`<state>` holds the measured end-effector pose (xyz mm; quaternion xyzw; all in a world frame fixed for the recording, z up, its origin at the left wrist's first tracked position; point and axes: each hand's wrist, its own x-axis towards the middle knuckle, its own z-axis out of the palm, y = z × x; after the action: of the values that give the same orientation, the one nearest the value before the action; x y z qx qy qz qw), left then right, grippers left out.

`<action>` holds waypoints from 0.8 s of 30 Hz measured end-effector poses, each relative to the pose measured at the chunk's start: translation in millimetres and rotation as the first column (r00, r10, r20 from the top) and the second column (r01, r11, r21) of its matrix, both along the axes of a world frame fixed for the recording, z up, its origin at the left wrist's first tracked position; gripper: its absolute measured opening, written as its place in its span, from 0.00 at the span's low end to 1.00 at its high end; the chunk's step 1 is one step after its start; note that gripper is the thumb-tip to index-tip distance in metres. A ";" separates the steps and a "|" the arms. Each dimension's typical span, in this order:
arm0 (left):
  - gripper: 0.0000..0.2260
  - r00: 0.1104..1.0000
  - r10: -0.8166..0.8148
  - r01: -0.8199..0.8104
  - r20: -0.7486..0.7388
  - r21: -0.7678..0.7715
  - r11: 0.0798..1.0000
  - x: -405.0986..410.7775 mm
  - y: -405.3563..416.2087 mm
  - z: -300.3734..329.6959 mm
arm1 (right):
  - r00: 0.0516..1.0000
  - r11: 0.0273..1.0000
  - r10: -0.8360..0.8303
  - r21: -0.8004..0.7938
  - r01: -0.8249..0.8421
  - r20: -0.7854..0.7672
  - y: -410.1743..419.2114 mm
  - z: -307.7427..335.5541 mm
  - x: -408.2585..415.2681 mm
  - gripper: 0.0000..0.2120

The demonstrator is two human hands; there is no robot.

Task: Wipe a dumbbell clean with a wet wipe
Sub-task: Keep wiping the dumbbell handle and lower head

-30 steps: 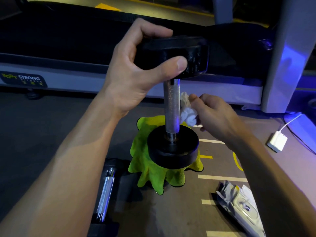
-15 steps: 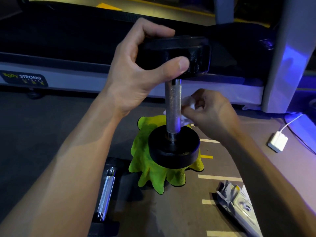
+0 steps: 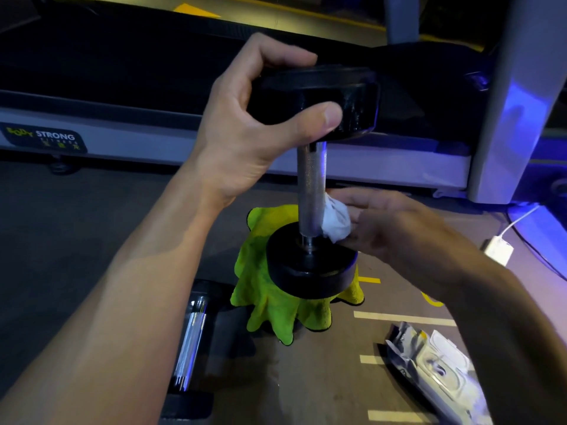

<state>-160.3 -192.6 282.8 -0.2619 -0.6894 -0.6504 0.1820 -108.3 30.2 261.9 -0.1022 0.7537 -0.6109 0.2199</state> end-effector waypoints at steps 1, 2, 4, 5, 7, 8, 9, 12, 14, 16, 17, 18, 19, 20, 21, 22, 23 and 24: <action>0.21 1.000 0.000 0.000 -0.001 0.002 1.000 -0.1 -0.2 -0.1 | 0.998 0.998 0.009 -0.059 -0.006 0.058 3.8 1.1 2.0 0.25; 0.21 1.000 -0.001 0.001 -0.001 0.004 1.000 0.0 -0.5 -0.2 | 0.997 0.996 0.011 -0.085 -0.004 0.081 6.8 1.5 3.1 0.27; 0.22 1.000 -0.003 0.003 0.000 0.005 1.000 0.1 -0.5 -0.1 | 1.000 1.000 -0.005 -0.015 0.006 0.021 11.1 -4.2 1.4 0.25; 0.22 1.000 -0.007 0.007 0.000 0.005 1.000 -0.1 -0.4 -0.1 | 0.999 0.999 -0.013 0.041 0.015 -0.035 11.2 -10.0 -0.3 0.20; 0.21 1.000 -0.015 0.015 -0.005 0.009 1.000 -0.3 0.2 -0.6 | 0.995 0.998 -0.016 0.066 0.023 -0.102 7.1 -24.4 -4.7 0.14; 0.21 1.000 -0.018 0.018 -0.007 0.011 1.000 -0.5 0.4 -0.6 | 0.993 0.999 -0.006 0.049 0.011 -0.115 3.7 -30.4 -7.7 0.14; 0.21 1.000 -0.020 0.020 -0.008 0.012 1.000 -0.6 0.4 -0.8 | 0.994 1.000 0.015 0.027 -0.012 -0.111 1.6 -34.8 -12.3 0.15; 0.21 1.000 -0.018 0.018 -0.013 0.008 1.000 -0.9 0.0 -1.5 | 0.990 0.990 0.142 -0.013 -0.142 -0.025 1.5 -37.9 -31.9 0.17; 0.21 1.000 -0.024 0.025 -0.010 0.012 1.000 -1.4 0.1 -1.6 | 0.970 0.970 0.239 -0.062 -0.235 0.054 4.4 -34.2 -42.3 0.18; 0.21 1.000 -0.023 0.023 -0.007 0.014 1.000 -2.6 -0.3 -1.6 | 0.960 0.958 0.270 -0.122 -0.260 0.073 4.3 -34.0 -43.8 0.19; 0.21 1.000 -0.020 0.020 -0.005 0.018 1.000 -2.7 -0.4 -1.8 | 0.965 0.961 0.260 -0.114 -0.253 0.044 2.5 -35.9 -39.9 0.18; 0.21 1.000 -0.018 0.018 -0.003 0.025 1.000 -2.9 -0.4 -2.0 | 0.973 0.971 0.227 -0.067 -0.229 -0.027 -0.2 -38.8 -32.6 0.17; 0.21 1.000 -0.015 0.015 0.000 0.034 0.999 -3.2 -0.2 -2.8 | 0.974 0.985 0.174 0.021 -0.173 -0.142 -3.4 -43.1 -22.5 0.15; 0.21 1.000 -0.007 0.007 0.000 0.043 0.999 -3.7 0.0 -3.7 | 0.950 0.989 0.111 0.124 -0.078 -0.291 -8.6 -47.6 -10.5 0.11; 0.21 1.000 0.004 -0.004 0.002 0.051 0.999 -4.0 0.8 -4.6 | 0.898 0.975 0.061 0.217 0.039 -0.436 -15.1 -51.4 2.4 0.08; 0.21 1.000 0.014 -0.014 0.004 0.055 0.998 -4.4 2.3 -5.3 | 0.841 0.948 0.009 0.271 0.165 -0.541 -22.5 -52.4 14.6 0.06; 0.20 1.000 0.023 -0.023 0.001 0.051 0.998 -5.0 4.1 -5.4 | 0.796 0.926 -0.054 0.267 0.266 -0.603 -29.7 -50.5 23.2 0.06; 0.20 0.999 0.033 -0.033 -0.004 0.043 0.999 -6.0 5.2 -4.9 | 0.778 0.924 -0.111 0.225 0.311 -0.618 -35.5 -46.5 27.0 0.07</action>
<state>-166.3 -187.4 277.9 -0.2483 -0.6790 -0.6613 0.1999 -81.3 -5.2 215.4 -0.1656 0.8781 -0.4408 -0.0846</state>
